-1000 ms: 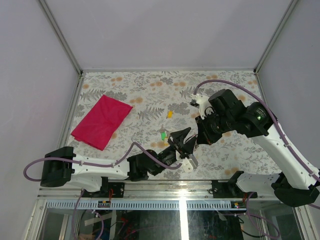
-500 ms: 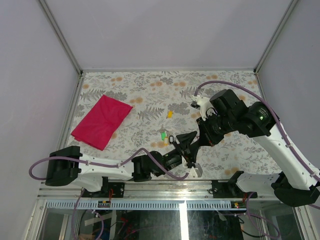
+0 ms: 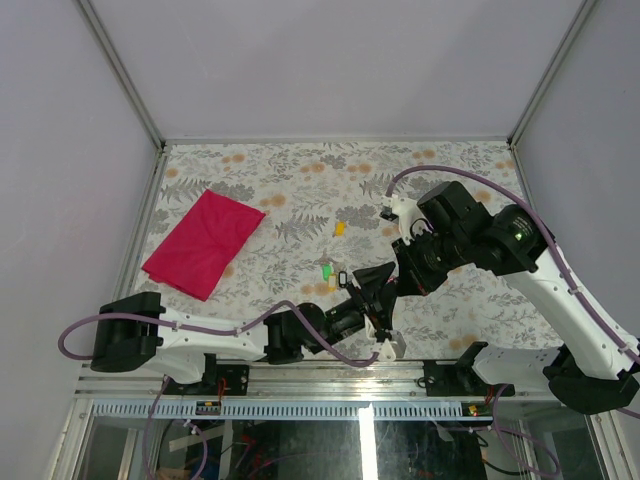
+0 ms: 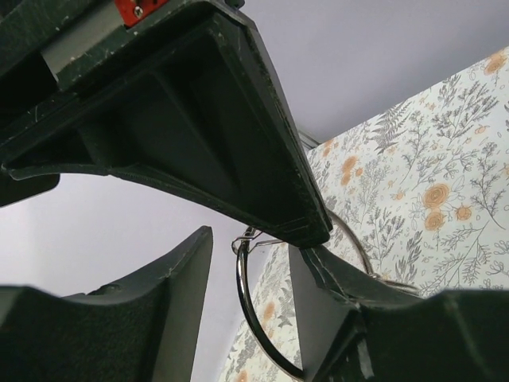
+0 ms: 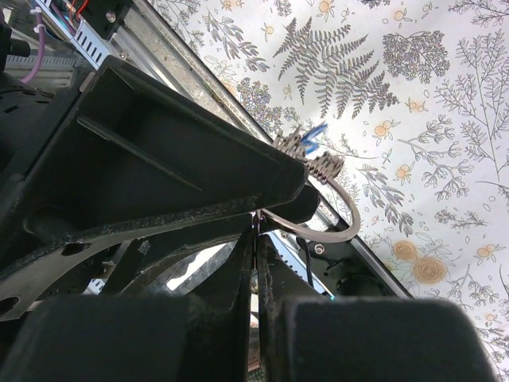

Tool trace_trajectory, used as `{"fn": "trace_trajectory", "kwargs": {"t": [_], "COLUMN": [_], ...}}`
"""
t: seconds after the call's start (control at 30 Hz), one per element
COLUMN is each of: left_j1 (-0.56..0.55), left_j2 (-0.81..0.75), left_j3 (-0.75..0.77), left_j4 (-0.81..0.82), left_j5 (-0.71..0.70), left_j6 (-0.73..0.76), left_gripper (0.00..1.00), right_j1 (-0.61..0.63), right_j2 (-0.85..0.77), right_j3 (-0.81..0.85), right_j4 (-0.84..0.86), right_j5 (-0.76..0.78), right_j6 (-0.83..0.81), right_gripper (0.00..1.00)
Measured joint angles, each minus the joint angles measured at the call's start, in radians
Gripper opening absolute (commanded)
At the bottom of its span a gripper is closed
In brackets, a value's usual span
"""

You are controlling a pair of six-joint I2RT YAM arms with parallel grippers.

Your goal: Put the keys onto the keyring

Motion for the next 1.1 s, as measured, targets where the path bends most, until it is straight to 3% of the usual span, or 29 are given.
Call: {"fn": "trace_trajectory", "kwargs": {"t": [0.3,0.63,0.73,1.0,1.1], "left_j1": [-0.015,-0.022,-0.025,-0.029,-0.032], "left_j2": [0.023,0.029,0.027,-0.006,-0.027], "left_j3": [0.0,0.0,0.0,0.005,0.005], "left_j4": [-0.006,-0.002,0.001,-0.039,-0.077], "left_j5": [-0.014,-0.049,-0.056,-0.135,-0.164], "left_j6": [0.077,0.122,0.119,-0.023,-0.098], "left_gripper": [0.29,0.06,0.0,0.0,0.0], "right_j1": [0.0,0.0,0.0,0.0,0.0], "right_j2": [-0.002,-0.006,-0.012,-0.083,-0.134], "right_j3": [-0.018,-0.029,-0.029,-0.029,-0.029], "right_j4": [0.005,-0.002,0.004,0.113,0.171], "right_j5": [0.0,0.004,0.004,0.013,0.03], "right_j6": [-0.004,-0.003,-0.002,-0.001,0.003], "right_gripper": [0.01,0.03,0.12,0.4,0.44]}}
